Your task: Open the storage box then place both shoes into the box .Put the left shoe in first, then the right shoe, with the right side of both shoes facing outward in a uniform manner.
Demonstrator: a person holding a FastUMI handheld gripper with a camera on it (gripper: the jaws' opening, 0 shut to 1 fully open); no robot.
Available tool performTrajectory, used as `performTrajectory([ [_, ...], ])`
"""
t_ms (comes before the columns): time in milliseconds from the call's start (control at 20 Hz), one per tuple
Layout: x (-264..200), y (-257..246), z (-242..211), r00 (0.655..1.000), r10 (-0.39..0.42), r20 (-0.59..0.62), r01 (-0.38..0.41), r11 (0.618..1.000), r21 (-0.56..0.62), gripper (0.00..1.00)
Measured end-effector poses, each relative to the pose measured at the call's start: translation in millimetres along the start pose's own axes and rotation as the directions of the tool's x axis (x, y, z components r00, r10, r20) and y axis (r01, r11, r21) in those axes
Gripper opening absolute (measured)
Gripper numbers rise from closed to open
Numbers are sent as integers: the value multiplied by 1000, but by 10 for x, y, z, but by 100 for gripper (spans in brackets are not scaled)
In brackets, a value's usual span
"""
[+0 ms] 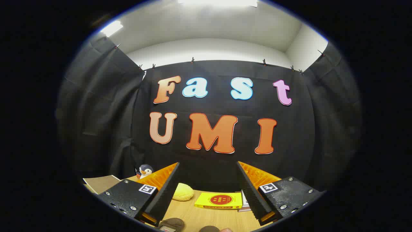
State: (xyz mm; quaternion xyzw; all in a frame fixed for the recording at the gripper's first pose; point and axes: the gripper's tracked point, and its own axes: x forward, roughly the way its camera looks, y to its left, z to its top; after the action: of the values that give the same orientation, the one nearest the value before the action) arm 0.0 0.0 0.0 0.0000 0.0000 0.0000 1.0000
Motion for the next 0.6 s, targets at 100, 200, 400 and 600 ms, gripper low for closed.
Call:
performTrajectory([
  [100,5,-4,38,1000,-3,3,3,1000,-1,100],
  [200,-1,22,55,1000,5,0,-5,1000,6,100],
  [400,3,100,225,999,37,19,-38,998,55,100],
  [600,56,159,289,998,52,26,-53,997,49,100],
])
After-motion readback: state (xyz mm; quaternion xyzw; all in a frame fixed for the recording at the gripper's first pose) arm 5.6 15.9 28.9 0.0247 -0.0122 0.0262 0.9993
